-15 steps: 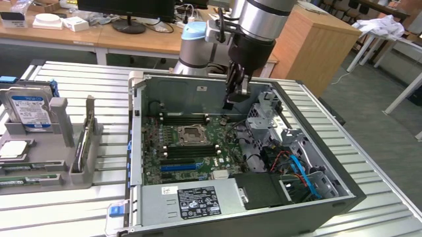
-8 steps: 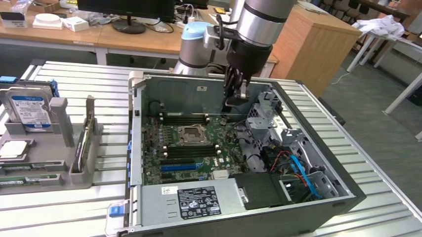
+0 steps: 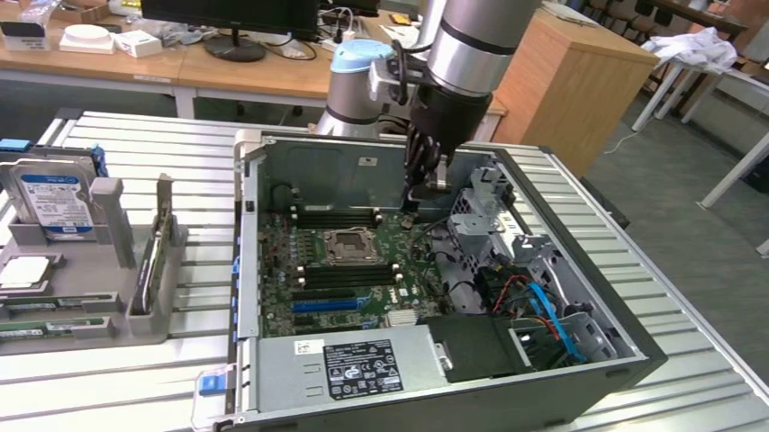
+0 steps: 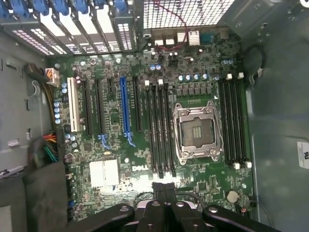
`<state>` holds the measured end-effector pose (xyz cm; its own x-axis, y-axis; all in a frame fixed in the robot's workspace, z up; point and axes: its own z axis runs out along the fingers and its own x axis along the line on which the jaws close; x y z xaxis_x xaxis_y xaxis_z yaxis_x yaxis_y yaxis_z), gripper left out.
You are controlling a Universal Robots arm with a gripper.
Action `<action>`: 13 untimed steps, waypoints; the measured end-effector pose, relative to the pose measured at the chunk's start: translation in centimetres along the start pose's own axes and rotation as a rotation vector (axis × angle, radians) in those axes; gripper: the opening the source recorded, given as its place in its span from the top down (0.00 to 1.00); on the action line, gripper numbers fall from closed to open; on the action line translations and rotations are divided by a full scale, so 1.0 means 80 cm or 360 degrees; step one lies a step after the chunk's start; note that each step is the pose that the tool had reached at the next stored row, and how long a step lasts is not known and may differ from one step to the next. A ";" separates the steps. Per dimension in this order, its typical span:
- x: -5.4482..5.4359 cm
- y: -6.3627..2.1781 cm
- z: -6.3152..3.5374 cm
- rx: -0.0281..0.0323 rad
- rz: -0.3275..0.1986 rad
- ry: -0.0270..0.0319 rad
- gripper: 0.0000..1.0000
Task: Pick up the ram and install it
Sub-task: 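Press down the ram until it locks into place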
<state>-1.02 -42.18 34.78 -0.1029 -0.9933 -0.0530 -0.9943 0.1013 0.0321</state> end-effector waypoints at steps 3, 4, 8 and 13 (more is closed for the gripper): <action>0.000 0.000 0.006 -0.00010 -0.0020 0.00005 0.90; 0.000 0.000 0.009 -0.00015 -0.0027 0.00008 0.90; 0.001 -0.001 0.017 -0.00030 -0.0056 0.00016 0.90; 0.002 -0.001 0.029 -0.00048 -0.0091 0.00028 0.90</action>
<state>-0.99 -42.18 32.47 -0.0456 -0.9976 -0.0530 -0.9985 0.0439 0.0321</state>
